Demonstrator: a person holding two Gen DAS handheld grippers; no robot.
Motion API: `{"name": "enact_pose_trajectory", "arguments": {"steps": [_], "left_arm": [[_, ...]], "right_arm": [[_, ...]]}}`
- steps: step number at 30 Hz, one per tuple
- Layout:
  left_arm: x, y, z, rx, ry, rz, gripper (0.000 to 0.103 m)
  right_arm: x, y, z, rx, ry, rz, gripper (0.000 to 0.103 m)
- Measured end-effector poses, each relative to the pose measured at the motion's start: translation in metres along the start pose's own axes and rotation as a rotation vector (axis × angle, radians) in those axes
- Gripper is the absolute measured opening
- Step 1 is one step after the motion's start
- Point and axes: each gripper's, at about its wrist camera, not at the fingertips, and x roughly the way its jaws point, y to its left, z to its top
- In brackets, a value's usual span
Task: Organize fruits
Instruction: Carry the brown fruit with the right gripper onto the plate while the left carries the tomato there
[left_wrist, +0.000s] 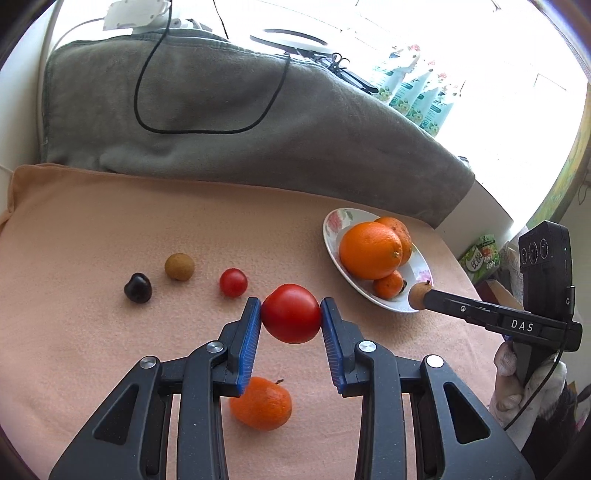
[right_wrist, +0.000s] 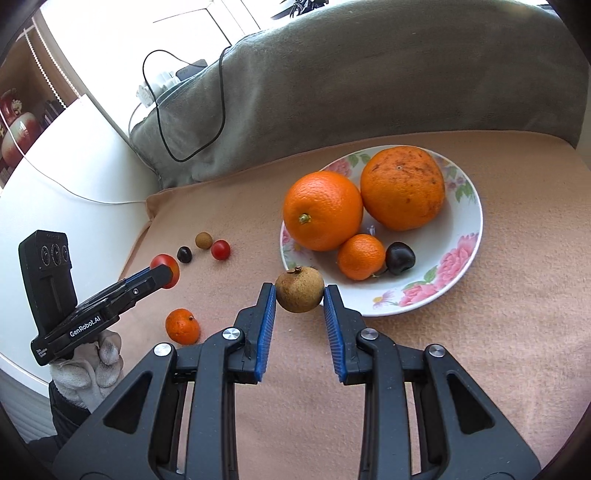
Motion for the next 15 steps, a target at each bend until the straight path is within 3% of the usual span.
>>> {"name": "enact_pose_trajectory", "arguments": {"steps": [15], "left_arm": [[0.034,-0.071,0.003,0.108,0.045,-0.077,0.031]], "right_arm": [[-0.022,-0.056,0.016,0.065,-0.055,-0.083,0.028]]}}
